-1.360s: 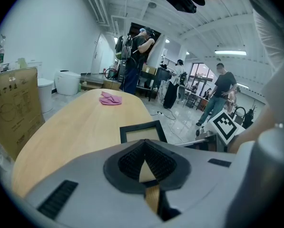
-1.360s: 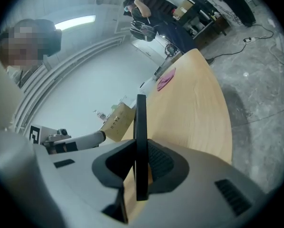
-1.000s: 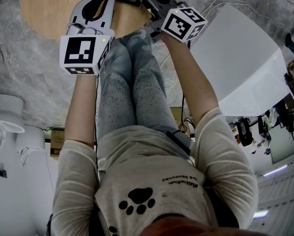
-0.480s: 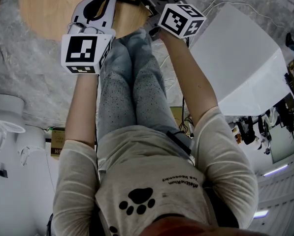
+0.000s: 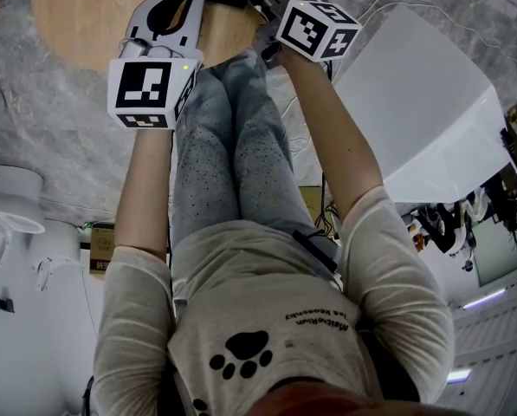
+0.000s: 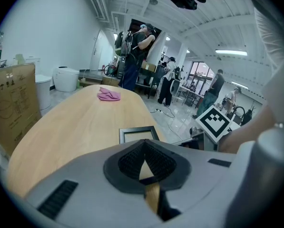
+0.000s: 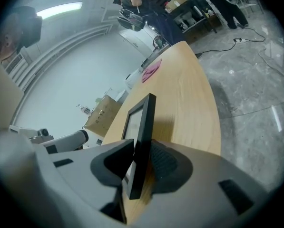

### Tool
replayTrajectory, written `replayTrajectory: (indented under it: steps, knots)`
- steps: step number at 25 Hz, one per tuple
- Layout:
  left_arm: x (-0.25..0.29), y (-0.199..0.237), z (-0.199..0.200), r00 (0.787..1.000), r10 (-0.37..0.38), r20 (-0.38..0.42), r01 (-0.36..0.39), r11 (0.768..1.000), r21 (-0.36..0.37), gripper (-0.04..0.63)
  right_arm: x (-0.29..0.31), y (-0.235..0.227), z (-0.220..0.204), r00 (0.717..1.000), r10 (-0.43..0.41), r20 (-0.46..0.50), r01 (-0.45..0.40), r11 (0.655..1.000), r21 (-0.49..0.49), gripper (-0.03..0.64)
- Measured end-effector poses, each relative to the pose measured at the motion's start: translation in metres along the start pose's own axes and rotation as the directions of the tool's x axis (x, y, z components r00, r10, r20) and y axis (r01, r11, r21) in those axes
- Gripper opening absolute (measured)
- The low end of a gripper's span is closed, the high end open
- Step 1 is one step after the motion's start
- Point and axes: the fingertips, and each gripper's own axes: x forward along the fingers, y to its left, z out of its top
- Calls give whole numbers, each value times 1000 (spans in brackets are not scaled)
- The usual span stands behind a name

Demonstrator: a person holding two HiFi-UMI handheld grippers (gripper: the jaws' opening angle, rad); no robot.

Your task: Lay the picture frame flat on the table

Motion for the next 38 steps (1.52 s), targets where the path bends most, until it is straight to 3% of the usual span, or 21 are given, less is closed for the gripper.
replayTrajectory:
  steps: [38]
  knots:
    - [0, -5, 0, 1000, -15, 3, 15, 999, -28, 11, 1, -11, -5, 964, -239, -112, 236, 971, -42, 132]
